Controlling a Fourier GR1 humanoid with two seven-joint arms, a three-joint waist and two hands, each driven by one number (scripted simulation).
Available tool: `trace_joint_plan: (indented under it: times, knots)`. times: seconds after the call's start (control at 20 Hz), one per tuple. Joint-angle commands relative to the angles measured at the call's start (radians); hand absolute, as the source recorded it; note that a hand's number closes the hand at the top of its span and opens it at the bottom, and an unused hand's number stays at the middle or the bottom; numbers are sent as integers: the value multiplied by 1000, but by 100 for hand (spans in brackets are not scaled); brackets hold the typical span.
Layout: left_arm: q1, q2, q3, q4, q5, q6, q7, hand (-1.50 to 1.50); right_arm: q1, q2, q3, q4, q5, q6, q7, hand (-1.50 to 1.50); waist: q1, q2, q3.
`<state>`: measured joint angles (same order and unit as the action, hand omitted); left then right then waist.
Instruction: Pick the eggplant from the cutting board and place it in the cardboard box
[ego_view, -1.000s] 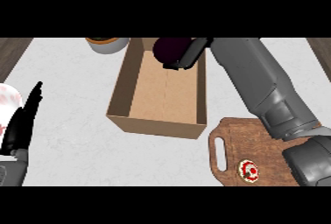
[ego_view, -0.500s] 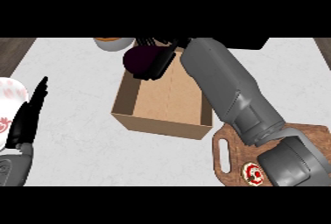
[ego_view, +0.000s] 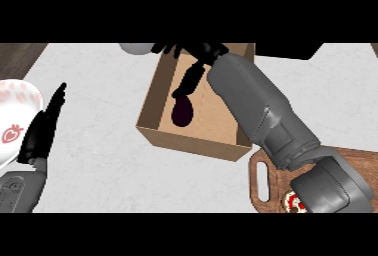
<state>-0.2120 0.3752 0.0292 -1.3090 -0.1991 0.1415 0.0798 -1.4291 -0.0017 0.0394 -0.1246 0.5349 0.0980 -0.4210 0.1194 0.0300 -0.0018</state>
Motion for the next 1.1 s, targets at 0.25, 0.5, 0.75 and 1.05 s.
trace_joint_plan:
  times: [0.25, 0.5, 0.75, 1.05]
  knots:
    - [-3, 22, 19, 11, -1, -16, -18, 0, 39, 2, -47, -29, -106, -24, -115, -150, -3, 1, 1]
    - [-1, 7, 19, 14, 13, -29, -1, 0, 23, 2, -149, -44, -228, -68, -126, -150, -10, 0, 1]
    - [0, 28, 56, 36, 27, -31, -22, 0, 15, -87, -225, -28, -283, 56, -133, -150, -44, 4, 1]
    - [-23, 32, 59, 33, 21, -33, -8, 0, 18, -205, -281, -8, -329, 150, -133, -150, -36, 12, 2]
